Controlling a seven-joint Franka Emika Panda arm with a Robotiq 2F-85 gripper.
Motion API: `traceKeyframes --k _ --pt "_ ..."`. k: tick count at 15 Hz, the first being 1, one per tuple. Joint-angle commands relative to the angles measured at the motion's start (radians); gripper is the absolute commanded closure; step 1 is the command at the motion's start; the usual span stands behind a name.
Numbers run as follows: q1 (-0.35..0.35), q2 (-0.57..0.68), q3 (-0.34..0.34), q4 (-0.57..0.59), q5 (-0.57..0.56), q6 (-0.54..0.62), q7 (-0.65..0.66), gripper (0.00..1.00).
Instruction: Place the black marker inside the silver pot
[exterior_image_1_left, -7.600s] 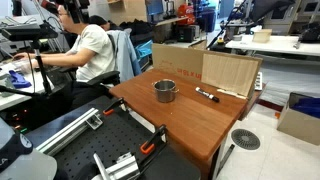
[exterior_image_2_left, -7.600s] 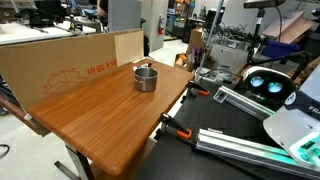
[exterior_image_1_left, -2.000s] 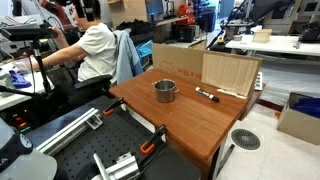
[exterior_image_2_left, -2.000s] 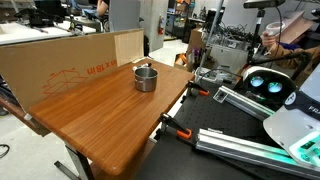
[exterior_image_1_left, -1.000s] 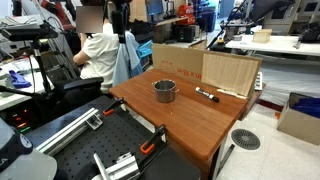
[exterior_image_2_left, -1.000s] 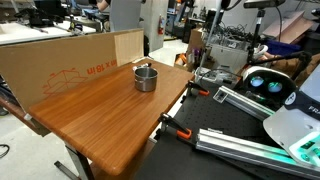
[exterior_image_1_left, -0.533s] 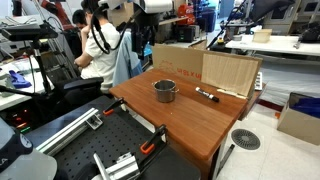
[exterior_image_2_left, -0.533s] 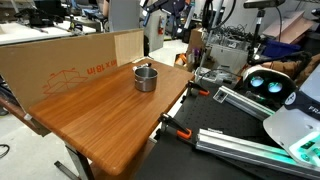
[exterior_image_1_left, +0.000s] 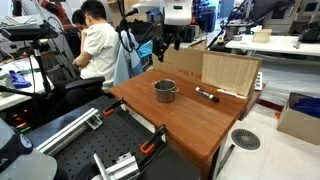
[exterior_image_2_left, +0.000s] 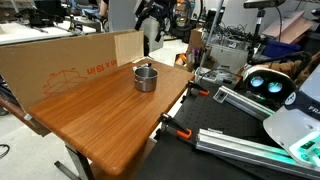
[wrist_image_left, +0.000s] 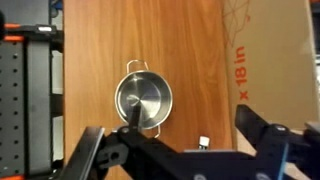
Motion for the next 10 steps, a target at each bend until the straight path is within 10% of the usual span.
traceKeyframes --k 1,10 --pt "-0.001 0.082 -0.024 0.066 0.003 0.030 0.089 0.00" --pt "0.031 0.317 -0.078 0.206 -0.141 0.131 0.283 0.00"
